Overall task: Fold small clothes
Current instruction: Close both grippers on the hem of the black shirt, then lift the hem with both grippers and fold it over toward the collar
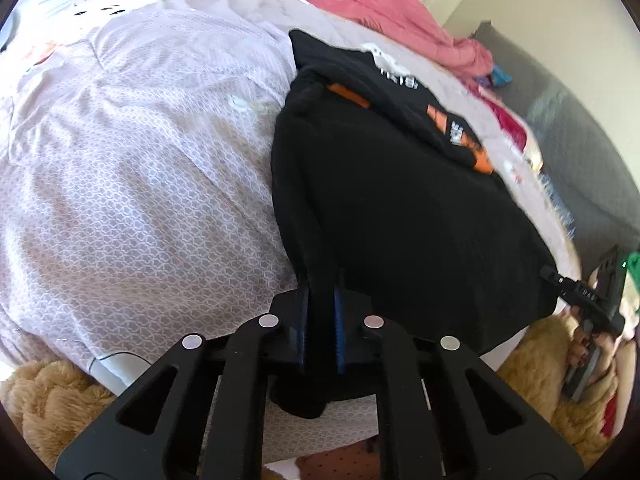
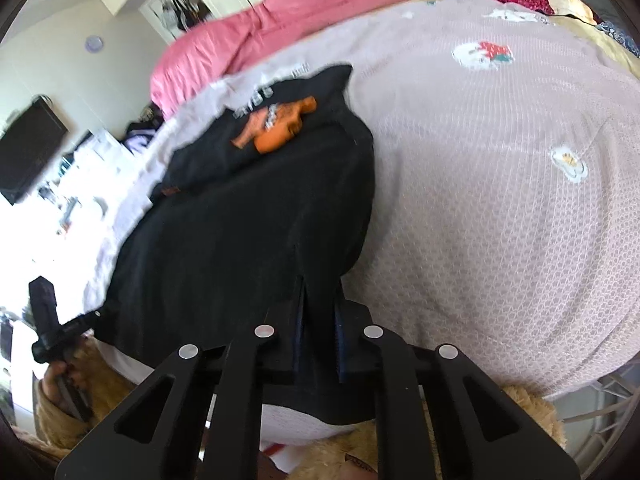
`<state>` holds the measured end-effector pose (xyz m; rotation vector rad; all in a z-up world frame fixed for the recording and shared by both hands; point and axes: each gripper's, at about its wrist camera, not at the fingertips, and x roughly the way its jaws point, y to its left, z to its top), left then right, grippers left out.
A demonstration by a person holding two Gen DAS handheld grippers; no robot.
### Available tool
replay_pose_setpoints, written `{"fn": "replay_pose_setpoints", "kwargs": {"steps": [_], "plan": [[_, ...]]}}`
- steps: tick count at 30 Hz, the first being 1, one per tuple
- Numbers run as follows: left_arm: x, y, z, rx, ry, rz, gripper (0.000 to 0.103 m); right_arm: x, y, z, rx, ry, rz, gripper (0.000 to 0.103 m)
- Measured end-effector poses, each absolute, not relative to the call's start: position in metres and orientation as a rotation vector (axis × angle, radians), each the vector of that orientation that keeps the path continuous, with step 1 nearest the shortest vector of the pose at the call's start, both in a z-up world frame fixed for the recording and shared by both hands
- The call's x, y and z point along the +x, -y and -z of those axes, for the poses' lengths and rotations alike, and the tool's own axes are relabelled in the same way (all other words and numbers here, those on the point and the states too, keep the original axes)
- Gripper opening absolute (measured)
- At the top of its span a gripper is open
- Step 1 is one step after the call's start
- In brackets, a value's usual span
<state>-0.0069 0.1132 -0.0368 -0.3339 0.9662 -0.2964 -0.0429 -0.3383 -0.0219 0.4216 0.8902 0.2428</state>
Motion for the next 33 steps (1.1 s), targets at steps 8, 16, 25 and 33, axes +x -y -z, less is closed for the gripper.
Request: {"fn": "replay_pose_setpoints", "kwargs": {"steps": [8,16,25,33], "plan": [[-0.009,-0.127,0.008,-0.370,-0.883,0.304,0.003,-0.041,0.347,-0.008,0.502,-0.752,-0.280,0.011],[-0.009,-0.134,0.005,-0.385,-0.893,0.294,0.003,-0.032,0.353,-0.021,0.522,-0.712,-0.285,0.007],[0.014,-0.133,-0.031,-0.390,-0.798,0.314,0.003,-0.008,0.359,-0.048,0.533,-0.638,-0.289,0.006],[0.055,-0.137,-0.058,-0.412,-0.728,0.298,0.003,0.029,0.361,-0.067,0.564,-0.591,-0.274,0.006]]}}
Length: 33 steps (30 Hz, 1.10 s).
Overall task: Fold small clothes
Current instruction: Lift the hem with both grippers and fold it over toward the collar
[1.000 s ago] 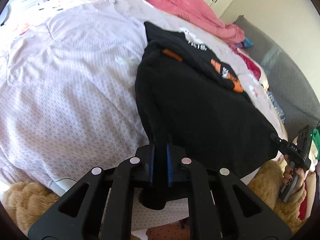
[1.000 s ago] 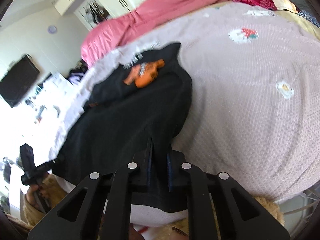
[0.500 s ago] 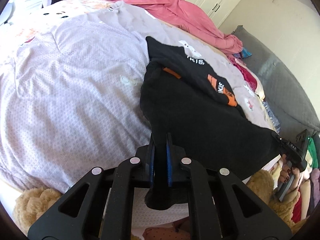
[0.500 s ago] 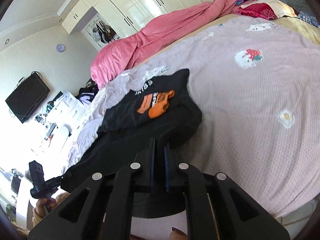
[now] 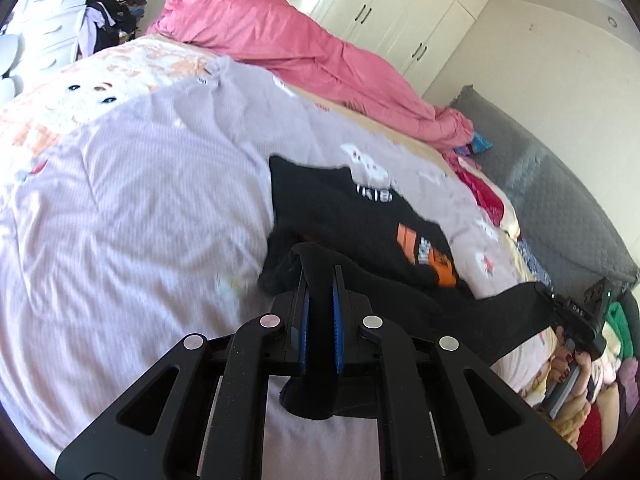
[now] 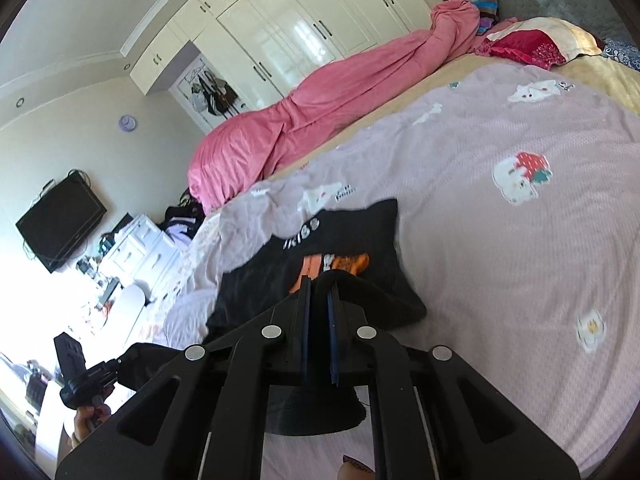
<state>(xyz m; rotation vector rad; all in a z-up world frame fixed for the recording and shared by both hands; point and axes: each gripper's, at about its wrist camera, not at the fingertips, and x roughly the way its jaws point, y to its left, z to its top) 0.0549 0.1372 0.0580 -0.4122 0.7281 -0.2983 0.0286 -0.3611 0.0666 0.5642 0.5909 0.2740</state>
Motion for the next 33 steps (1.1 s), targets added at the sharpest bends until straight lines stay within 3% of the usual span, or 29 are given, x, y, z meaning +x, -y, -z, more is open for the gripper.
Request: {"fn": "replay_pose_setpoints", "kwargs": {"steps": [14,28,33], "plan": [[0.157,-0.122,-0.080,-0.399,-0.706,0.227,0.003,0.119,0.364,-0.074,0.589,-0.610,-0.157,0.006],[0.230,-0.120,-0.028,-0.379,-0.807,0.154,0.004,0.194,0.350,-0.034,0.538,-0.697,-0.057,0.006],[0.238,-0.116,-0.022,-0.325,-0.810,0.129,0.009,0.205,0.353,-0.013,0.524,-0.739,-0.032,0.007]]}}
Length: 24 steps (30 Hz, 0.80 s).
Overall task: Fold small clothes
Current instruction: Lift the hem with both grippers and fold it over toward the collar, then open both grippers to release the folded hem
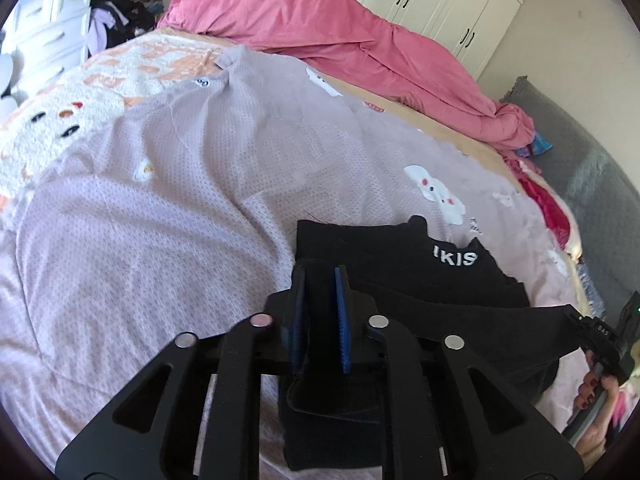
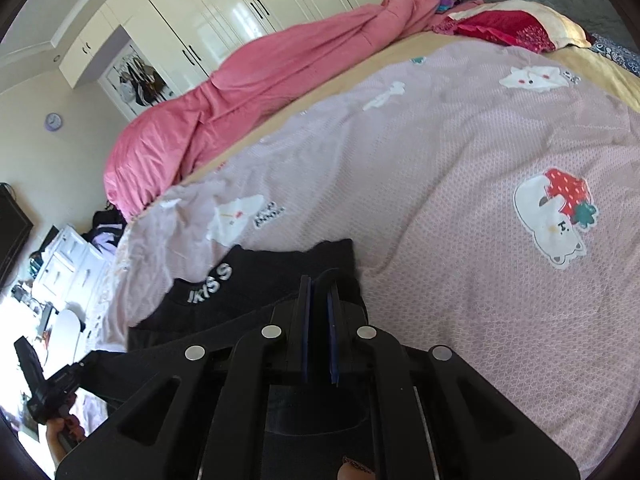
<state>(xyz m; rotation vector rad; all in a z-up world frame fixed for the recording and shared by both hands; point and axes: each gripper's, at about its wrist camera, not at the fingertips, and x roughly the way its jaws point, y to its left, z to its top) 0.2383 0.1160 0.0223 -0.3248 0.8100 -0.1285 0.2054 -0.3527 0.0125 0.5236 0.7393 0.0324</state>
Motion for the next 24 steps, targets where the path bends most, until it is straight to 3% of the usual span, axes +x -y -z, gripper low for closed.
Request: {"fn": "replay_pose_setpoints", "kwargs": {"steps": [3,6,9,13,15,19,24], "plan": [[0.236,-0.117,-0.024,-0.334,-0.801,0.129,0.010,0.209,0.352,-0.004,0.510,-0.764,-0.019,0.008],[0.233,-0.112,-0.028,-0.298,-0.781,0.108,0.021,0.210,0.350,0.001,0.482,-0.775,0.001,0.014],[0.226,-0.107,-0.038,-0.267,-0.743,0.097,0.027,0.208,0.351,0.001,0.449,-0.774,0.038,0.047],[0.214,-0.103,-0.053,-0.241,-0.690,0.103,0.033,0.200,0.349,-0.007,0.392,-0.751,0.069,0.047],[0.206,-0.103,-0.062,-0.232,-0.653,0.094,0.045,0.192,0.347,-0.013,0.370,-0.728,0.079,0.048],[0.193,-0.099,-0.075,-0.225,-0.622,0.122,0.047,0.170,0.329,-0.029,0.263,-0.665,0.083,0.058],[0.181,-0.080,-0.078,-0.183,-0.630,0.205,0.058,0.149,0.288,-0.042,0.068,-0.608,0.007,0.058]]}}
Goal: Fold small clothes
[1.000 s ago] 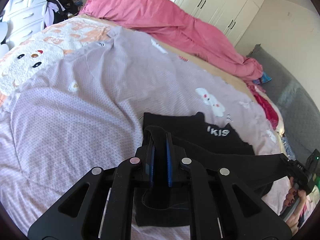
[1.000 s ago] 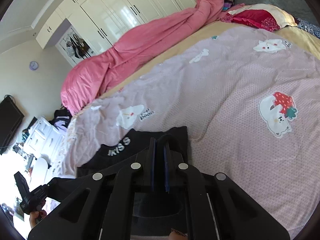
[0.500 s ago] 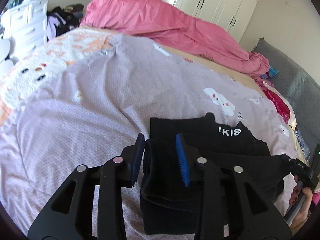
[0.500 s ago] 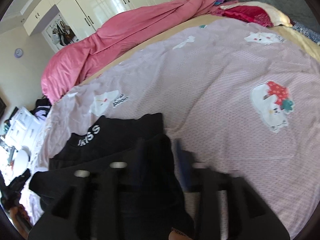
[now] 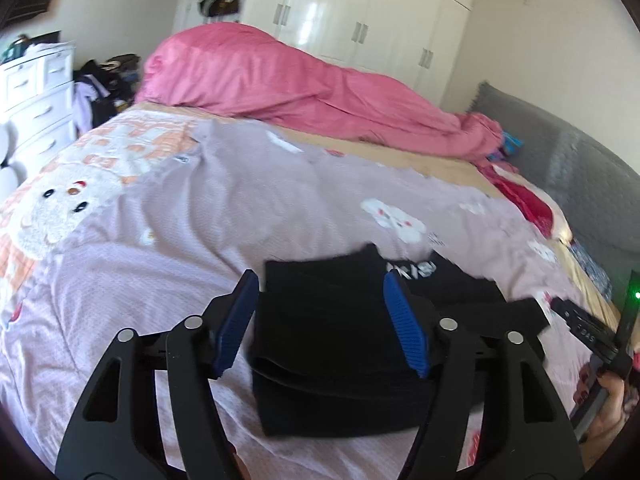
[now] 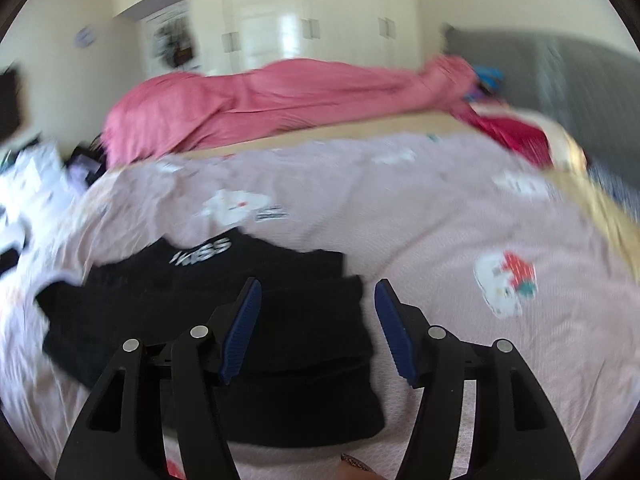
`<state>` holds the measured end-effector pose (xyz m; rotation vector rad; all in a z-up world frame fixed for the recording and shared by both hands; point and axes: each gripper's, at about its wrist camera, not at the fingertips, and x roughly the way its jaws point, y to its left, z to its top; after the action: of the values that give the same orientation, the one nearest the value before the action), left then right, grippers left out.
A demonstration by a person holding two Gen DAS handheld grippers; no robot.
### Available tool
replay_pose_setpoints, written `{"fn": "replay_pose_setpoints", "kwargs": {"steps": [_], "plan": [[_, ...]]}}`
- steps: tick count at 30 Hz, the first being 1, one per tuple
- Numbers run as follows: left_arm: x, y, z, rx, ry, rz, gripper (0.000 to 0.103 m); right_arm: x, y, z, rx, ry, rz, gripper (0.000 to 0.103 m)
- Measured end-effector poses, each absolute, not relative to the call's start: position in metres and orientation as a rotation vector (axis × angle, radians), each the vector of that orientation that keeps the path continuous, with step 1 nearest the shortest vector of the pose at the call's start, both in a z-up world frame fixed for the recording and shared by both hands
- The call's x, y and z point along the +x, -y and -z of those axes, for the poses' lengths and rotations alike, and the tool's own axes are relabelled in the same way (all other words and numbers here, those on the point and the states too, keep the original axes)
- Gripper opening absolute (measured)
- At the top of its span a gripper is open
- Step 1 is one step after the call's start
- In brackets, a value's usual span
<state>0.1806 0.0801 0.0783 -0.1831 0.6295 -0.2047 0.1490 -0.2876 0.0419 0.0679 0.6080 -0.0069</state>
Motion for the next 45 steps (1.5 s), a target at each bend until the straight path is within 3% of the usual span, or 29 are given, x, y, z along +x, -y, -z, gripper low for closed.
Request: {"fn": "replay_pose_setpoints", "kwargs": {"steps": [5,7,10,12,15,30,40,45], "plan": [[0.171,-0.056,-0.063,-0.109,-0.677,0.269,0.059,0.148,0.255,-0.035,0.050,-0.666,-0.134,0.054],[0.168,-0.047,-0.054,-0.071,-0.697,0.282,0.059,0.149,0.242,-0.031,0.034,-0.694,-0.178,0.041],[0.169,-0.039,-0.043,-0.062,-0.749,0.326,0.058,0.147,0.225,-0.025,-0.005,-0.729,-0.236,0.029],[0.170,-0.029,-0.036,-0.043,-0.786,0.357,0.029,0.145,0.216,-0.021,-0.041,-0.753,-0.261,0.027],[0.169,-0.014,-0.024,0.018,-0.825,0.380,0.024,0.143,0.208,-0.015,-0.058,-0.785,-0.298,0.023],[0.173,0.017,0.028,0.091,-0.977,0.431,0.023,0.143,0.202,0.017,-0.145,-0.845,-0.237,0.022],[0.183,0.002,0.015,0.016,-0.924,0.407,0.023,0.166,0.212,0.015,-0.120,-0.821,-0.196,0.022],[0.202,-0.009,0.008,0.015,-0.898,0.361,0.029,0.190,0.218,0.015,-0.107,-0.844,-0.195,0.023]]}}
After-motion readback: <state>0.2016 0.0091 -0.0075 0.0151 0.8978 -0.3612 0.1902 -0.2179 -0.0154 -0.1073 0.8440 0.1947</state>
